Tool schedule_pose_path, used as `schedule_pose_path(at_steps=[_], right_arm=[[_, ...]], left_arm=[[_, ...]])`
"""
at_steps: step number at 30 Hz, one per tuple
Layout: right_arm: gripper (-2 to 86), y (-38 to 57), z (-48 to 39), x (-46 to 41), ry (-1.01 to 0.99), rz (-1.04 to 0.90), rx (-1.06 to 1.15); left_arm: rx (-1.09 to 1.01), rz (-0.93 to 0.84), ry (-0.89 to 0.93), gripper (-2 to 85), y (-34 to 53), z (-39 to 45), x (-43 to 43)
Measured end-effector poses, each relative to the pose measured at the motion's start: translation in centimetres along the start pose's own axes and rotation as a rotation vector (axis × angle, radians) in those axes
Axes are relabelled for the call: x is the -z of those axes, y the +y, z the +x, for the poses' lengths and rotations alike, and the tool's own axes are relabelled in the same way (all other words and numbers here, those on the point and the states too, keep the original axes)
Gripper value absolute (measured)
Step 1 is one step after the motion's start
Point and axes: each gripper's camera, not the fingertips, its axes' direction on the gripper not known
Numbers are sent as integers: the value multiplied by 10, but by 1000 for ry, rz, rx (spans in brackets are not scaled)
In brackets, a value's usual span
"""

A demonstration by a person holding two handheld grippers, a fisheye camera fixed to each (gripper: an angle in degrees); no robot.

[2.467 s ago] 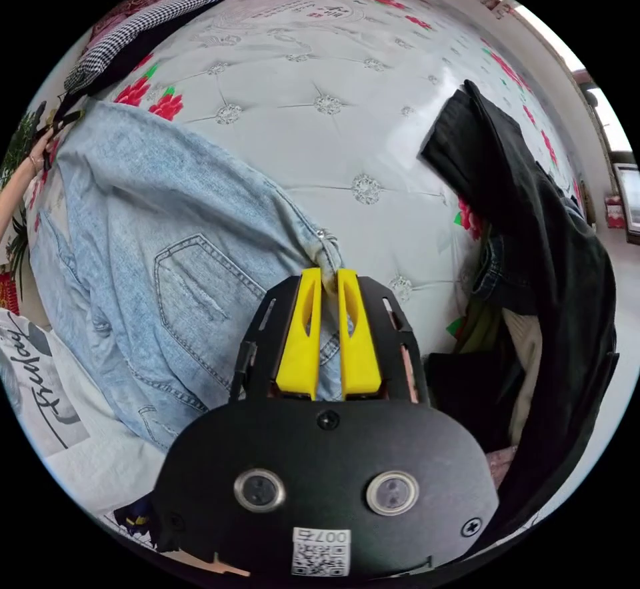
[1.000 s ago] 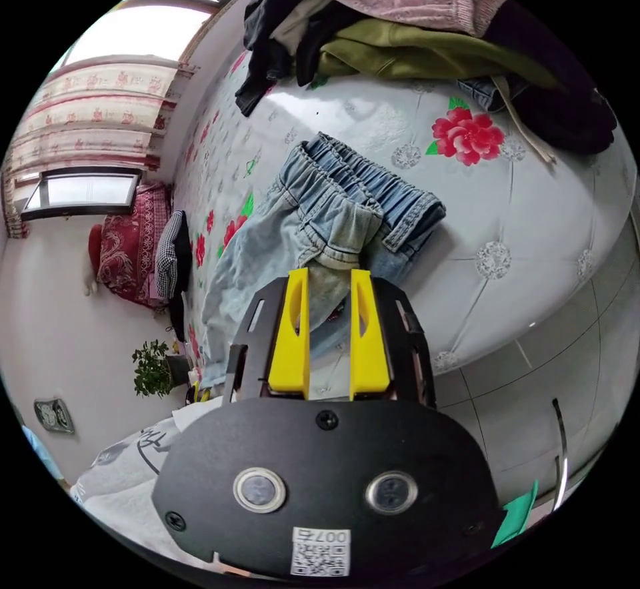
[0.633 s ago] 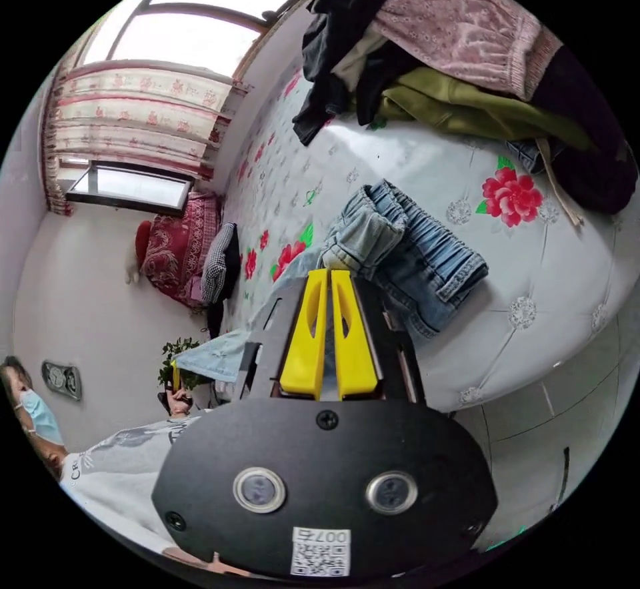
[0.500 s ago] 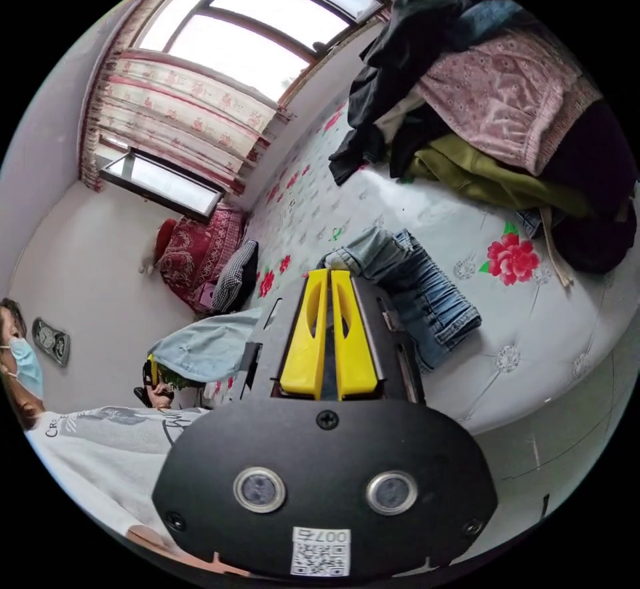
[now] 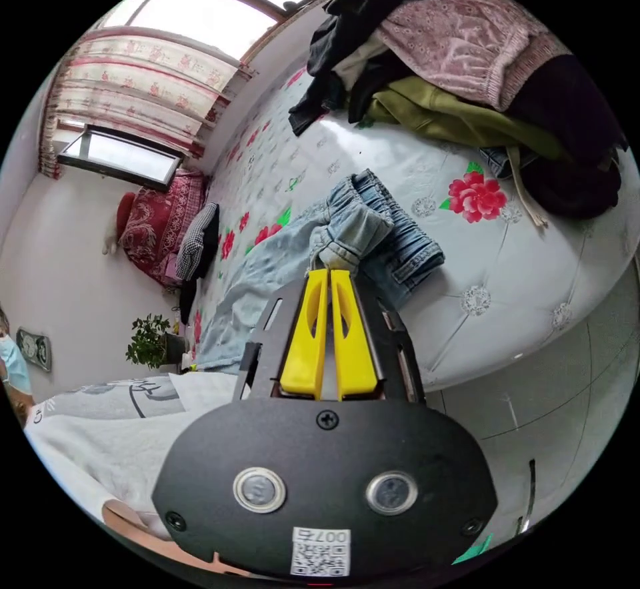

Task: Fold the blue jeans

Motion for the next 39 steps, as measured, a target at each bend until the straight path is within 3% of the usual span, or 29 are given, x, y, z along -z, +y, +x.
schedule_pose_path(at_steps=[4, 6, 8, 14, 16, 24, 27, 32, 36, 39], right_arm=[[-2, 12, 3, 9, -47, 57, 5], [-1, 16, 24, -10, 42, -34, -70], [1, 22, 44, -33, 128, -134, -144], [12, 30, 32, -30, 145, 18, -199], [12, 31, 26, -25, 176, 28, -187], [2, 31, 16, -25, 137, 57, -183], [-1, 26, 8, -30, 132, 53, -155], [-2, 20, -2, -30, 99, 68, -120], [-1, 19, -5, -17, 72, 109, -100], [3, 21, -1, -5, 62, 146, -100]], left_arm=[[-62, 62, 28, -7, 0, 12, 11], [-33, 14, -23, -4, 3, -2, -2], [29, -157, -196, 13, 12, -26, -37], [32, 57, -80, 128, 26, -26, -11], [40, 51, -44, 138, 27, -32, -14], [-2, 24, -60, 124, 9, -25, -44], [13, 49, -117, 62, 11, -26, -56], [66, 63, 101, 31, 19, -27, -63], [-123, 65, 253, 24, 24, 38, -57], [-407, 9, 451, 22, 39, 152, -63]])
